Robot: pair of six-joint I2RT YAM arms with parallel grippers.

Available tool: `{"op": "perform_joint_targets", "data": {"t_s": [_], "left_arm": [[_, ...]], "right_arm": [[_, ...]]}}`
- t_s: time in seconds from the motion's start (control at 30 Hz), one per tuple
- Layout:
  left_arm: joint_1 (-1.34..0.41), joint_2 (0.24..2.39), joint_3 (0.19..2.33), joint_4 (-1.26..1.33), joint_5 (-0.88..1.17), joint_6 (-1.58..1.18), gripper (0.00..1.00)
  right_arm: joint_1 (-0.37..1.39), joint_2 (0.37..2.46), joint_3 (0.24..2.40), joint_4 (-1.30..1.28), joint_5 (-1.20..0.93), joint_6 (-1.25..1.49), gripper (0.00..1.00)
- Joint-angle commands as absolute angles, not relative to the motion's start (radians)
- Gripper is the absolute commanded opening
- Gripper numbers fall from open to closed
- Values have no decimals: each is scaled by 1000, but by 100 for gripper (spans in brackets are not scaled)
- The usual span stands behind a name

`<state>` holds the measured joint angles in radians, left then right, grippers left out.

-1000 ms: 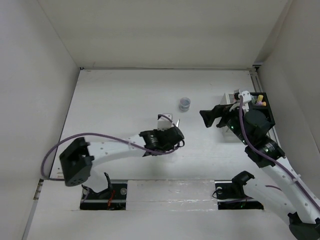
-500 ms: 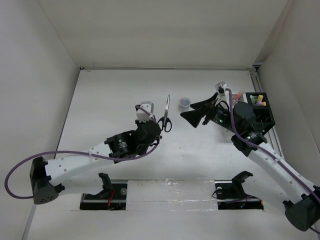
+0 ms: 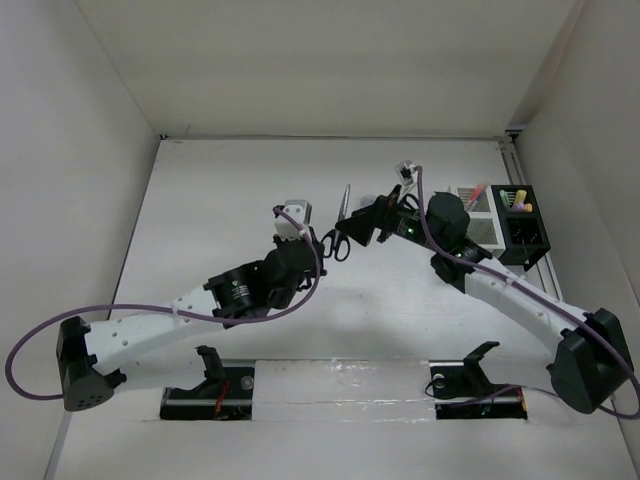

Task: Sort the stationery into containers
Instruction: Pick up the scissors from the center of the board, then place the scissors in the storage box.

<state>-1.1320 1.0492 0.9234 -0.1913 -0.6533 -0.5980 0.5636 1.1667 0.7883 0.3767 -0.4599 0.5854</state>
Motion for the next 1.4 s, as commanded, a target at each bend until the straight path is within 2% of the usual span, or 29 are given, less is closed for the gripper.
{"op": "perform_joint_targets", "data": {"t_s": [0.0,0.17,0.3,0.33,0.37,0.4,0.43,0.5,0.7,0.87,0.9,0.97,1.2,1.37], "left_arm": [[-1134,1006,919,-115,-629,-561,0],[-1134,1006,910,-104,-607,-561,0],[-1134,1026,900,-104,-598,-552,0],[-1134,1035,900,-104,-598,-552,0],[-1134,1035,900,-104,-598,-552,0],[-1134,1048,900,-104,-598,-552,0],[-1134,1057,913,-115,-586,-543,28],[-1134,1092,946,-158,-607,-552,99],[-1134,1147,1101,-418,-698,-673,100],[-1134,1121,1158,-595,-741,-770,100],[-1134,1112,1167,-623,-741,-781,100],[-1086,1098,1167,-679,-712,-781,100],[-1057,1066,1167,-752,-677,-721,100],[-1057,1039,1095,-752,-687,-698,100]], "right_arm": [[583,1209,851,498,-471,611,95],[601,1261,885,557,-471,640,85],[601,1261,885,613,-440,660,57],[601,1261,885,614,-440,660,13],[601,1261,885,614,-440,660,0],[601,1261,885,623,-440,660,0],[601,1261,885,623,-452,650,0],[601,1252,885,632,-453,615,0],[428,1190,890,519,-381,413,0],[256,1112,916,281,-195,189,0],[209,1094,916,252,-96,166,0],[158,1037,904,204,-19,114,0],[-101,960,871,89,337,112,0],[-257,983,882,89,298,166,0]]}}
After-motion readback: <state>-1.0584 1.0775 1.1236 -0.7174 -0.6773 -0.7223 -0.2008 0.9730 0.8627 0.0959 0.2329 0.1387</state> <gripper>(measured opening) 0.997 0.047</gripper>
